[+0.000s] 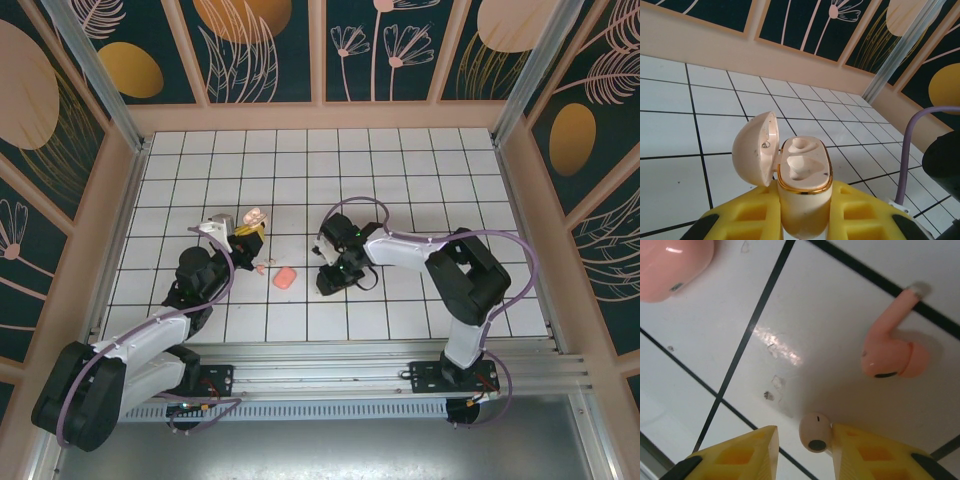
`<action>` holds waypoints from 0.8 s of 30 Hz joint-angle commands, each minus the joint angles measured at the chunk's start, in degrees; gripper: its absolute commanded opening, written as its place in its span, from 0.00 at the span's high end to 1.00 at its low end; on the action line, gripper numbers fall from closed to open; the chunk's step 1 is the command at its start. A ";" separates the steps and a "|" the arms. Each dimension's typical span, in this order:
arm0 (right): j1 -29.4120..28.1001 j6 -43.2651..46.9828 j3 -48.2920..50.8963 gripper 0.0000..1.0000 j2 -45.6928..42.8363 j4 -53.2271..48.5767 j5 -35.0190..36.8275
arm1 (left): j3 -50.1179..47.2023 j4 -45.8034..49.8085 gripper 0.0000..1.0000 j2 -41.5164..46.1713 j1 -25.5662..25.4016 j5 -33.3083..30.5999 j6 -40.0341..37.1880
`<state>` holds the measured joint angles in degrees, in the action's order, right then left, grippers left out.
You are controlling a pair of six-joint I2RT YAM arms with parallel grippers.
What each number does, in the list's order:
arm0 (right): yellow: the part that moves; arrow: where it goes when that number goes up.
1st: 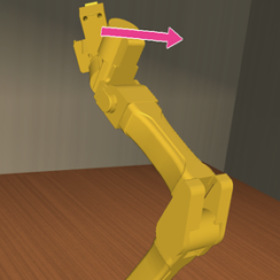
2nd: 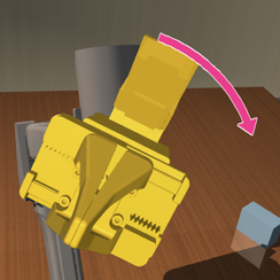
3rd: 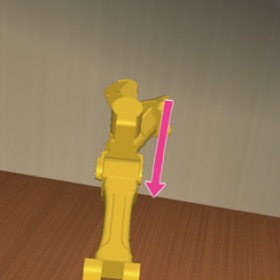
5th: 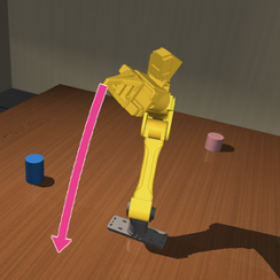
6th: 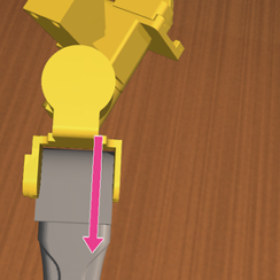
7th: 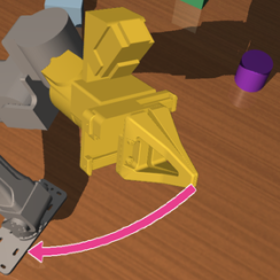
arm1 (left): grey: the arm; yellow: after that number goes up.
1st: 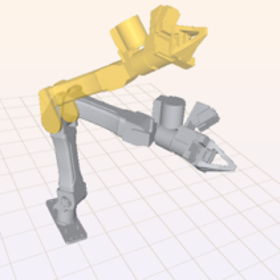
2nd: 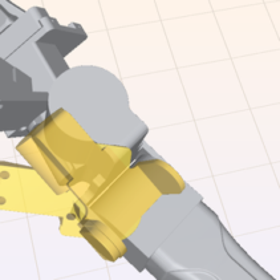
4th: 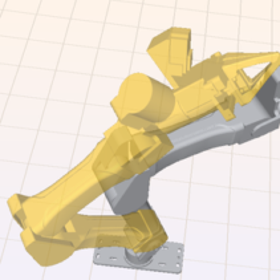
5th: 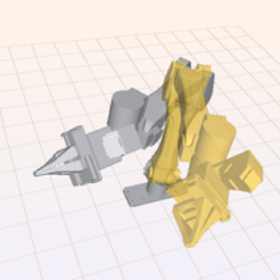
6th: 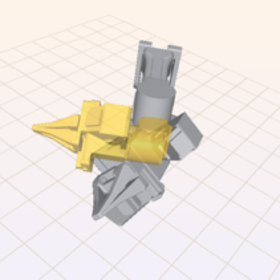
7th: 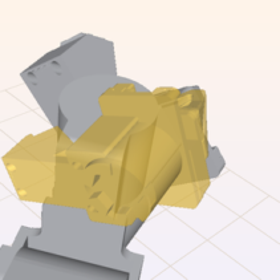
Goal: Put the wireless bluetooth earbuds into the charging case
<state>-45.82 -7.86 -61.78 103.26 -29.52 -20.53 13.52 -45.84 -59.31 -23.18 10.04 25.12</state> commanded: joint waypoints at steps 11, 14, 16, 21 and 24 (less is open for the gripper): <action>0.21 -6.95 -14.91 0.64 -5.29 -20.36 12.13 | 0.72 3.18 0.85 3.47 0.38 0.74 0.56; 0.16 -7.03 -16.71 0.64 -4.21 -23.30 14.33 | 0.55 4.54 0.85 5.01 0.33 0.33 0.38; -0.03 -6.50 -17.55 0.65 -3.35 -24.37 14.23 | 0.54 5.68 0.84 5.74 0.34 0.13 0.21; -1.54 -3.66 -19.32 0.65 0.30 -25.85 12.51 | -0.07 7.53 0.85 7.43 0.36 -0.86 0.20; -2.80 -1.97 -20.09 0.65 2.81 -26.03 11.51 | -0.09 8.04 0.85 7.72 0.37 -1.17 0.19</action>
<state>-47.11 -12.03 -80.01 103.72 -52.31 -8.86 13.50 -38.52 -52.42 -23.18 9.78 25.17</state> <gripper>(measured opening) 0.350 0.194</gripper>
